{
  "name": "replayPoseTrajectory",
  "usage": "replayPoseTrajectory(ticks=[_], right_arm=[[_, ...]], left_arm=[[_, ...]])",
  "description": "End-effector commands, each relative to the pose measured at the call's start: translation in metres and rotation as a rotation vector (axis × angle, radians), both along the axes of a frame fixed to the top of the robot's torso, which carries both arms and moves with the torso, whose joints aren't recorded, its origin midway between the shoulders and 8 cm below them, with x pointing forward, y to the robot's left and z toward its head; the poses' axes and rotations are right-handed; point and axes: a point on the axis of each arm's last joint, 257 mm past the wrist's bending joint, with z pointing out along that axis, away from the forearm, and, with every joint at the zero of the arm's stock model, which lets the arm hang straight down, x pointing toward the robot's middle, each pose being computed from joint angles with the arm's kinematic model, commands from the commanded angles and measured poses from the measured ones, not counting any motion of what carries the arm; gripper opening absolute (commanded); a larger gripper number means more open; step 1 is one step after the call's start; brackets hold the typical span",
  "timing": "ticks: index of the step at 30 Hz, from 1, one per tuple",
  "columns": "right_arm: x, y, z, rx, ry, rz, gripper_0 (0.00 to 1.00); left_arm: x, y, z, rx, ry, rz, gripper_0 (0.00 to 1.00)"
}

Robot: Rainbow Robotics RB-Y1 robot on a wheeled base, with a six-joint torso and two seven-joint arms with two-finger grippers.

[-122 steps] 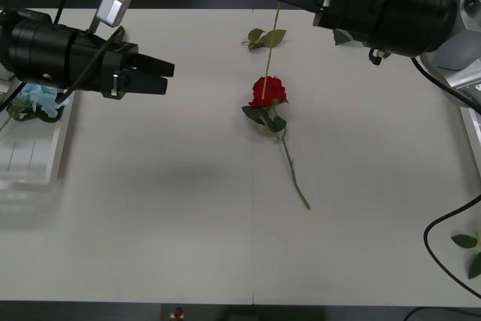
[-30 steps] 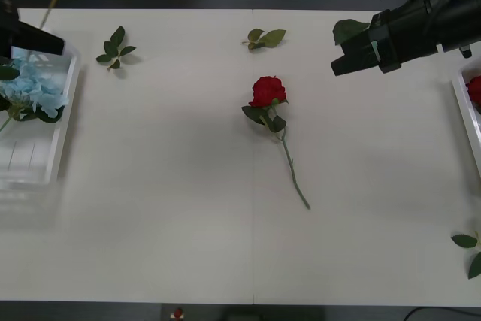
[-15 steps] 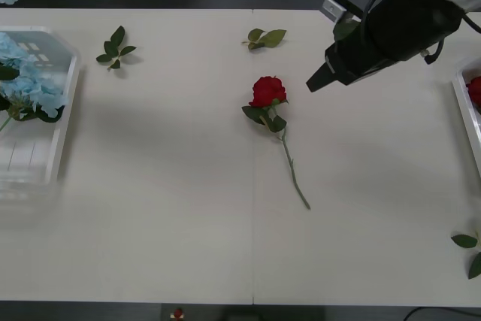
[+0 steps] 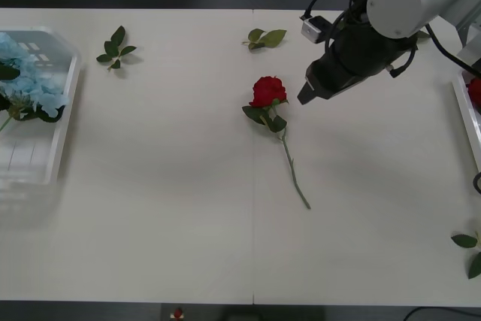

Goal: Put the red flowers into the right box and the blue flowers into the left box

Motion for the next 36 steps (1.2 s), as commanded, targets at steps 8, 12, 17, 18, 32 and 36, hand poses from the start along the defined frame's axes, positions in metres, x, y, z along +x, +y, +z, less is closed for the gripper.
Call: replayPoseTrajectory(ticks=[8, 12, 17, 18, 32, 36], right_arm=[[0.013, 0.029, -0.013, -0.105, -0.086, 0.035, 0.92], [0.012, 0.033, -0.024, -0.107, -0.091, 0.040, 0.93], [0.010, 0.039, -0.043, -0.128, -0.104, 0.047, 0.92], [0.010, 0.039, -0.047, -0.135, -0.108, 0.045, 0.92], [0.004, 0.041, -0.091, -0.136, -0.105, 0.022, 0.92], [0.007, 0.040, -0.104, -0.126, -0.114, 0.008, 0.92]], left_arm=[[0.003, 0.004, -0.061, 0.000, 0.034, 0.243, 0.00], [0.008, 0.002, -0.081, 0.018, 0.037, 0.251, 0.00], [0.017, -0.012, -0.106, 0.009, 0.031, 0.262, 0.00], [0.018, -0.013, -0.110, 0.011, 0.030, 0.265, 0.00], [0.030, -0.017, -0.107, 0.016, -0.014, 0.219, 1.00], [0.030, -0.012, -0.082, 0.012, -0.055, 0.197, 1.00]])
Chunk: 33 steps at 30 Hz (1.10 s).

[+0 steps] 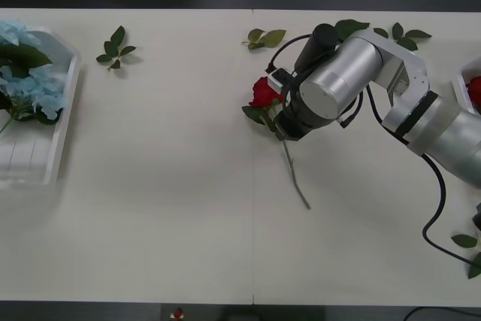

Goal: Put the red flowers into the right box and the blue flowers into the left box

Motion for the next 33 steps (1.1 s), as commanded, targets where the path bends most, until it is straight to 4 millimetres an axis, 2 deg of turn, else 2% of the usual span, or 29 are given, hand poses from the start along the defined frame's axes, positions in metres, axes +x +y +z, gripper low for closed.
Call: replayPoseTrajectory(ticks=[1, 8, 12, 16, 21, 24, 29, 33], right_arm=[[0.002, 0.012, -0.005, 0.039, -0.009, -0.036, 0.92], [0.000, 0.014, -0.018, 0.058, -0.010, -0.035, 0.92], [-0.001, 0.017, -0.020, 0.066, -0.007, -0.032, 0.92], [-0.005, 0.022, -0.025, 0.077, -0.001, -0.029, 0.92], [-0.006, 0.026, -0.032, 0.093, 0.007, -0.032, 0.92], [-0.006, 0.029, -0.033, 0.099, 0.009, -0.028, 0.89], [-0.008, 0.031, -0.034, 0.103, 0.017, -0.021, 0.83], [-0.009, 0.032, -0.036, 0.107, 0.018, -0.015, 0.73]], left_arm=[[0.004, 0.016, 0.054, 0.044, -0.083, -0.047, 1.00], [-0.010, 0.017, 0.109, 0.067, -0.136, -0.062, 1.00], [-0.014, 0.016, 0.129, 0.093, -0.161, -0.108, 1.00], [-0.022, 0.003, 0.143, 0.084, -0.154, -0.170, 1.00], [-0.029, -0.032, 0.142, -0.008, -0.132, -0.305, 1.00], [-0.025, -0.065, 0.146, -0.061, -0.160, -0.460, 1.00], [-0.023, -0.115, 0.154, -0.144, -0.224, -0.701, 1.00], [-0.026, -0.158, 0.162, -0.202, -0.267, -0.890, 1.00]])
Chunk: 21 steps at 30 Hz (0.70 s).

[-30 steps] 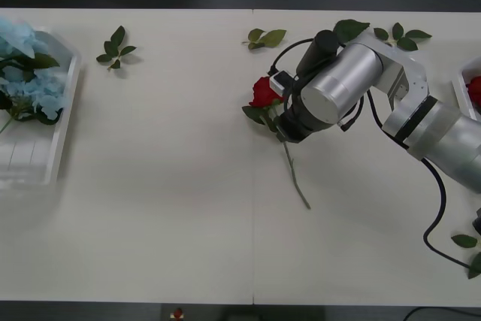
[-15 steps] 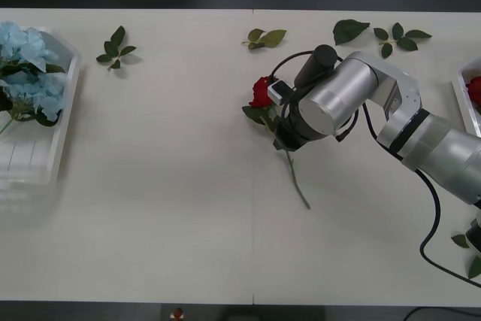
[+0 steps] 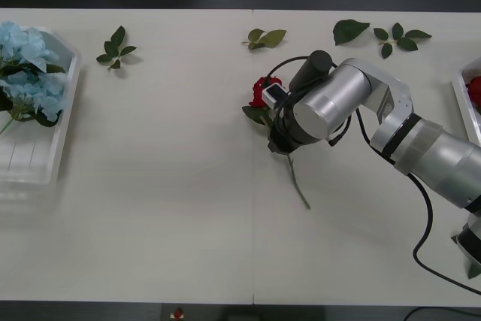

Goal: Put the red flowers into the right box and the blue flowers into the left box

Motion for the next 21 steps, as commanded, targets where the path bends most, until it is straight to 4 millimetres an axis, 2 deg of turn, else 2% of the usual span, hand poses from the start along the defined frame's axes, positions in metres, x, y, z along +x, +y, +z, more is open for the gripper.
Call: replayPoseTrajectory(ticks=[1, 7, 12, 18, 21], right_arm=[[-0.003, 0.014, 0.001, 0.036, -0.003, 0.002, 0.72], [-0.003, 0.014, -0.004, 0.036, -0.008, 0.008, 0.69], [-0.004, 0.014, -0.009, 0.035, -0.008, 0.015, 0.69], [-0.003, 0.015, -0.011, 0.038, -0.013, 0.022, 0.44], [-0.004, 0.016, -0.012, 0.037, -0.011, 0.027, 0.28]], left_arm=[[-0.002, -0.031, 0.023, 0.005, -0.065, -0.177, 1.00], [-0.016, -0.093, 0.030, -0.074, -0.118, -0.446, 1.00], [-0.019, -0.133, 0.030, -0.122, -0.154, -0.591, 1.00], [-0.010, -0.169, 0.026, -0.139, -0.221, -0.697, 1.00], [-0.004, -0.186, 0.025, -0.158, -0.228, -0.708, 1.00]])
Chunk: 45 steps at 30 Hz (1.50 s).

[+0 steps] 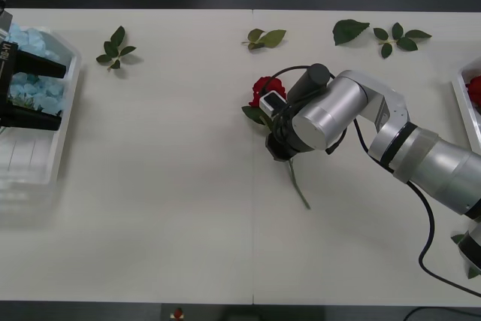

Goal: Put the red flowers into the right box and the blue flowers into the left box

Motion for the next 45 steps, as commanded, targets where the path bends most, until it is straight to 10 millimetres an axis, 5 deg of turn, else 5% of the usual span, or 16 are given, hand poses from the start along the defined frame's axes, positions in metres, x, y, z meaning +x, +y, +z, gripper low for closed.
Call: replayPoseTrajectory(ticks=[1, 11, 19, 23, 31, 38, 45], right_arm=[[-0.001, 0.011, 0.005, 0.028, 0.003, 0.005, 0.25], [0.000, 0.004, 0.008, 0.031, 0.005, 0.004, 0.03], [-0.005, -0.033, 0.048, 0.064, 0.021, 0.006, 0.00], [-0.014, -0.073, 0.080, 0.049, 0.033, -0.005, 0.00], [-0.031, -0.191, 0.157, 0.013, 0.014, -0.129, 0.00], [-0.026, -0.302, 0.219, -0.013, -0.052, -0.349, 0.00], [-0.029, -0.387, 0.232, -0.122, -0.085, -0.491, 0.00]], left_arm=[[0.013, -0.009, 0.023, 0.007, -0.065, -0.008, 1.00], [0.031, -0.038, 0.025, 0.013, -0.079, -0.016, 1.00], [0.033, -0.043, 0.027, 0.024, -0.086, -0.029, 1.00], [0.032, -0.042, 0.026, 0.027, -0.081, -0.032, 1.00], [0.032, -0.042, 0.026, 0.027, -0.081, -0.032, 1.00], [0.032, -0.042, 0.026, 0.027, -0.081, -0.032, 1.00], [0.032, -0.042, 0.026, 0.027, -0.081, -0.032, 1.00]])
